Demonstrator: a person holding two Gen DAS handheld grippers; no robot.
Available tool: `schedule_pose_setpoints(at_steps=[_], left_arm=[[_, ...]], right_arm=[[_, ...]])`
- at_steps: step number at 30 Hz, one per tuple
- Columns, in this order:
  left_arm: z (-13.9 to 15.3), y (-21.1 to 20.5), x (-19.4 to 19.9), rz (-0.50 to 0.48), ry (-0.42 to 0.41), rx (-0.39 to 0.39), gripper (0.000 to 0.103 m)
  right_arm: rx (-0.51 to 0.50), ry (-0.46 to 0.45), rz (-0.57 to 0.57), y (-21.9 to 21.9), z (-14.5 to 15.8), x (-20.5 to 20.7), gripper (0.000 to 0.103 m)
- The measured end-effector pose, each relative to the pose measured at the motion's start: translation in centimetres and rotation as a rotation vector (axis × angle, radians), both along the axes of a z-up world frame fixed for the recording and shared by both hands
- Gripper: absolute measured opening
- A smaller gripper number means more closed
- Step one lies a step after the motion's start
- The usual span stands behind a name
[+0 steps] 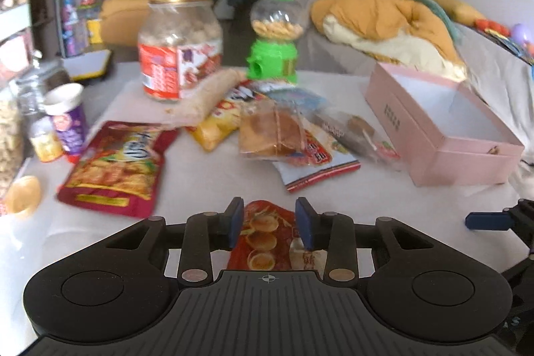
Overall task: Organize snacks
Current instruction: 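Grasp the red quail-egg snack bag with the left gripper, then carry the red bag into the box with left while right grasps a bread bun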
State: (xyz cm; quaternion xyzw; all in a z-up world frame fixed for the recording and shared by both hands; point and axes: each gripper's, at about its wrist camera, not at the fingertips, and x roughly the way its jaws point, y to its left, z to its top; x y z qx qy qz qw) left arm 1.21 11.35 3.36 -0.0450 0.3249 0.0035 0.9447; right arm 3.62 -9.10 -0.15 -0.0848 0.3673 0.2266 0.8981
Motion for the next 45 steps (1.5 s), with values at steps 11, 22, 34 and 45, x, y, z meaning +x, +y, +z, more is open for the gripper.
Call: schedule_pose_setpoints(at_steps=[11,22,34,45], left_arm=[[-1.2,-6.2,-0.8,-0.25,0.053,0.265,0.064],[-1.7,-3.3,-0.2,-0.125,0.066,0.261,0.077],[-1.7,1.7,-1.5,-0.029,0.0,-0.038,0.071],[-1.1,3.0,-4.5,-0.024,0.002,-0.102,0.071]], right_arm=[[0.006,0.004,-0.013,-0.3,0.0,-0.2,0.103],[0.007,0.003,-0.001,-0.6,-0.1,-0.5,0.103],[-0.01,0.034,0.06,0.5,1.4,0.2,0.102],[0.078,0.059,0.001,12.0,4.9,10.6,0.089]])
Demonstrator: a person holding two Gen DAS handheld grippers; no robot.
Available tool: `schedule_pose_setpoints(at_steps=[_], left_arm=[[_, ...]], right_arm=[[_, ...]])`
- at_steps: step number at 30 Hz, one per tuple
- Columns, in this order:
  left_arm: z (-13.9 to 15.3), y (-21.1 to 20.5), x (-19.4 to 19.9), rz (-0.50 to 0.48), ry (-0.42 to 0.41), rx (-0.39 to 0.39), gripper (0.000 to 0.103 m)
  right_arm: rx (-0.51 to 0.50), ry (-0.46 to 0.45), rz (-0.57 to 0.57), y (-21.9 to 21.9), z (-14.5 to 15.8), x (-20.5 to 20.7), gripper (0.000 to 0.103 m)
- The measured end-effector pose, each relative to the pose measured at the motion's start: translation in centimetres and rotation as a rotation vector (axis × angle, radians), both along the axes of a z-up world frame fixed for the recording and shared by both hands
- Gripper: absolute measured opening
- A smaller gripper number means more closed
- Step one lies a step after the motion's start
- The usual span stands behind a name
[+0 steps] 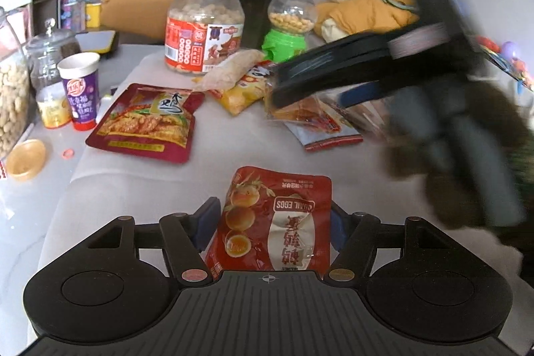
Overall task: Organize snacks
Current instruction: 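Carry the red bag into the box with left while right grasps a bread bun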
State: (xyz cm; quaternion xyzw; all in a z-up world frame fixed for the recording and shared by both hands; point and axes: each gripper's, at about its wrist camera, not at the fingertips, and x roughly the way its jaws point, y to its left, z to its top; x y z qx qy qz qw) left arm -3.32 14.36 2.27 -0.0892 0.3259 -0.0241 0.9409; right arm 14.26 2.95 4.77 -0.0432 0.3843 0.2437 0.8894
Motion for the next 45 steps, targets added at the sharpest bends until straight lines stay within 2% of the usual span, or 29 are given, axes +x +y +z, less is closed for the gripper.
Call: schedule_pose_setpoints(at_steps=[3,4,5,8,11,16,20,21,22,23,25,26,29,31,35,38,39,40,41,45], left_arm=[[0.1,-0.1,-0.2,-0.009,0.003,0.0,0.071],[0.1,-0.2,-0.4,-0.011,0.005,-0.007,0.071],[0.2,-0.3,-0.5,-0.016,0.006,-0.009,0.071],[0.3,-1.4,-0.7,-0.05,0.017,-0.006,0.071],[0.8,-3.6,-0.8,-0.12,0.016,0.005,0.071],[0.8,-7.4,-0.6,-0.232,0.038,0.034,0.071],[0.7,-7.6,-0.6,-0.188,0.054,0.057,0.071],[0.9,-7.2,-0.7,-0.169,0.051,0.061,0.071],[1.1,-6.8,-0.8,-0.151,0.046,0.061,0.071],[1.3,-6.2,-0.8,-0.125,0.038,0.059,0.071],[1.5,-4.9,-0.8,-0.07,0.023,0.043,0.071],[1.6,-4.3,-0.8,-0.048,0.017,0.033,0.071],[1.7,-2.3,-1.2,0.001,0.013,0.025,0.071],[1.6,-0.6,-1.9,0.06,0.013,0.054,0.071],[1.4,2.6,-3.2,0.19,0.045,0.084,0.071],[1.2,3.4,-3.7,0.189,0.048,0.05,0.071],[1.1,3.3,-3.8,0.179,0.049,0.044,0.071],[1.0,3.0,-3.9,0.165,0.049,0.041,0.071],[1.0,2.6,-3.9,0.147,0.051,0.038,0.071],[1.2,-0.3,-3.4,0.051,0.047,0.028,0.071]], right_arm=[[-0.13,0.007,0.036,3.5,-2.5,1.1,0.084],[-0.183,-0.04,0.031,4.2,-2.6,0.6,0.064],[-0.19,-0.053,0.056,4.1,-2.2,0.0,0.041],[-0.121,-0.011,0.121,1.5,0.1,-2.4,0.02],[-0.095,-0.034,0.161,-2.6,2.3,-6.0,0.019],[-0.071,-0.042,0.097,-11.0,3.5,-9.9,0.019],[-0.066,-0.085,0.053,-14.1,3.5,-10.6,0.021],[-0.053,-0.087,0.058,-14.3,3.5,-10.6,0.023],[-0.035,-0.08,0.066,-14.4,3.5,-10.4,0.032],[-0.017,-0.074,0.07,-14.3,3.5,-10.0,0.045],[0.024,-0.075,0.078,-13.4,3.4,-9.2,0.062],[0.038,-0.075,0.089,-12.6,3.4,-8.7,0.066],[0.059,-0.047,0.126,-9.4,3.0,-7.0,0.066],[0.084,0.001,0.174,-6.5,2.6,-5.9,0.068],[0.069,0.052,0.265,-0.2,1.1,-4.6,0.083],[-0.036,0.066,0.298,4.3,-1.0,-4.0,0.082],[-0.09,0.066,0.305,5.6,-1.9,-4.0,0.077],[-0.149,0.07,0.303,6.5,-2.8,-4.1,0.065],[-0.166,0.049,0.302,6.5,-2.9,-4.5,0.056],[-0.134,0.044,0.31,2.3,-0.9,-7.1,0.056]])
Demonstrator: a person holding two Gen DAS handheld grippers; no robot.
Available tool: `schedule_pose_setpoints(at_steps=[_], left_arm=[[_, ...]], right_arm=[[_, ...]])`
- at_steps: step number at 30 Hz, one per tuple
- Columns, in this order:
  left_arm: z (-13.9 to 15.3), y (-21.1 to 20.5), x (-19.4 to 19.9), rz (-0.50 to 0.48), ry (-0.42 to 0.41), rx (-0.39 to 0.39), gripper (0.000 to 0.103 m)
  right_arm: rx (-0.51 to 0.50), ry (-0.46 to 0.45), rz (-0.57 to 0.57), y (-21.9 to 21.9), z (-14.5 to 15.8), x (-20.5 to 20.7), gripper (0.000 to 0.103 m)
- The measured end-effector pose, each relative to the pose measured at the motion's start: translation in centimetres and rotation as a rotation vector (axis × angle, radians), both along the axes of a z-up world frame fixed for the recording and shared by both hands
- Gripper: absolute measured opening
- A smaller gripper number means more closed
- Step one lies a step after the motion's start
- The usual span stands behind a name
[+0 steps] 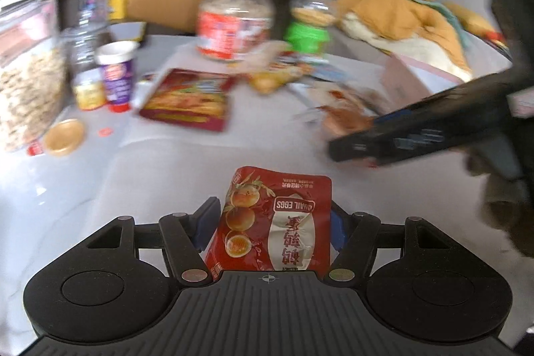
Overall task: Organize snacks
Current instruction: 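Carry the red bag into the box with left while right grasps a bread bun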
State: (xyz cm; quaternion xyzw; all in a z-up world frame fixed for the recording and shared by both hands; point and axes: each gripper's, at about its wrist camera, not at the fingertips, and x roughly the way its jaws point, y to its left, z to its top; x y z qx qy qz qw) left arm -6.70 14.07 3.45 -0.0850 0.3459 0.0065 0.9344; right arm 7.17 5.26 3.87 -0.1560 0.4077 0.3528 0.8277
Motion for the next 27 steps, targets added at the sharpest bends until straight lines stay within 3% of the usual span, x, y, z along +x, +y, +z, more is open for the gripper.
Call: schedule_pose_setpoints(at_steps=[6,12,15,17,19,20,23,27], left_arm=[[1.6,-6.7,2.3,-0.23,-0.008,-0.043,0.071],[5.8,-13.8,8.4,-0.389,-0.11,0.01,0.071],[7.7,-15.9,13.1,-0.425,-0.197,-0.101,0.073],[6.9,-17.1,16.6,-0.419,-0.263,-0.143,0.072],[4.8,-18.6,19.6,-0.377,-0.216,-0.077,0.066],[3.9,-18.7,20.5,-0.351,-0.177,-0.084,0.064],[3.1,-16.8,20.4,-0.331,-0.204,-0.215,0.066],[3.5,-13.1,18.5,-0.195,-0.283,-0.188,0.065]], right_arm=[[0.011,-0.067,-0.117,-12.2,2.4,-3.5,0.056],[0.007,-0.107,-0.329,-22.4,1.4,-5.2,0.056],[0.032,-0.13,-0.386,-25.4,0.7,-5.6,0.056],[0.059,-0.12,-0.405,-26.6,0.2,-5.4,0.056],[0.082,-0.103,-0.418,-27.0,-0.3,-4.8,0.056],[0.087,-0.098,-0.424,-27.0,-0.5,-4.6,0.056],[0.101,-0.118,-0.441,-27.6,-0.3,-4.6,0.056],[0.162,-0.171,-0.445,-28.2,1.5,-4.1,0.056]])
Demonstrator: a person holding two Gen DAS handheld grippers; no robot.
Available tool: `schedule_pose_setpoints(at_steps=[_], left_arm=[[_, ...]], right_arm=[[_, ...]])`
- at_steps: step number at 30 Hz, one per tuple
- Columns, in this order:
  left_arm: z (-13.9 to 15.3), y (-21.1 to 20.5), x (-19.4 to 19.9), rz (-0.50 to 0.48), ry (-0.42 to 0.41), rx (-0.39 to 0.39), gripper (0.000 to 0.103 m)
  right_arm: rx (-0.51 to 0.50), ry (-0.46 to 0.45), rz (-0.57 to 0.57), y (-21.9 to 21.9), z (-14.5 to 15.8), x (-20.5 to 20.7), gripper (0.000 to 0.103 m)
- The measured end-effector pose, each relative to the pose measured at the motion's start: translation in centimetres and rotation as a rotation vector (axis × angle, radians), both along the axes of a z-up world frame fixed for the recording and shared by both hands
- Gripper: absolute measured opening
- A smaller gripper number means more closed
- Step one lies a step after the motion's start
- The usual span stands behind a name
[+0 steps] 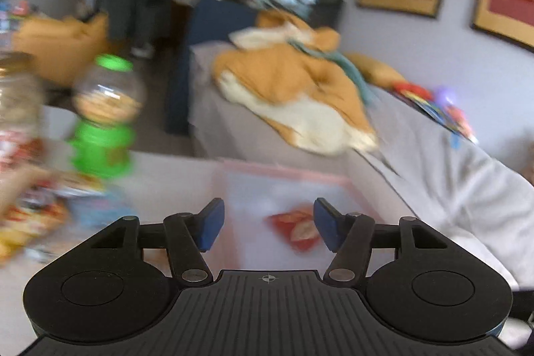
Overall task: Organize snacks
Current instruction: 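Carry the red bag into the box with left while right grasps a bread bun, then release the bread bun into the pink box with the right gripper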
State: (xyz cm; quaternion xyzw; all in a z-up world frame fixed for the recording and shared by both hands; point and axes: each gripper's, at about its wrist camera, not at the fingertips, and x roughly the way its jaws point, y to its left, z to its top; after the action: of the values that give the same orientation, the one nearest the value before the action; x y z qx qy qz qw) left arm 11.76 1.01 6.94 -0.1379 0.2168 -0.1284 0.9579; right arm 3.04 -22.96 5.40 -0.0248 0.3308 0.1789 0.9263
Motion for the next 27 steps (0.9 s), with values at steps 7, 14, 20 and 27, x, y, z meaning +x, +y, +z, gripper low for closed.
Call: schedule_pose_setpoints(at_steps=[7,14,20,27], left_arm=[[-1.6,5.9,-0.8,0.14,0.085,0.015,0.064],[-3.8,6.2,0.7,0.059,0.177,0.096,0.064],[-4.0,4.0,4.5,0.042,0.182,0.167,0.064],[-5.6,1.9,8.0,-0.031,0.208,0.361,0.045]], right_arm=[[0.112,-0.067,-0.068,1.2,5.3,9.4,0.071],[0.062,-0.022,0.098,4.3,3.6,6.5,0.071],[0.005,0.08,0.205,7.1,0.1,4.4,0.071],[0.019,0.157,0.13,7.8,-2.2,7.7,0.071]])
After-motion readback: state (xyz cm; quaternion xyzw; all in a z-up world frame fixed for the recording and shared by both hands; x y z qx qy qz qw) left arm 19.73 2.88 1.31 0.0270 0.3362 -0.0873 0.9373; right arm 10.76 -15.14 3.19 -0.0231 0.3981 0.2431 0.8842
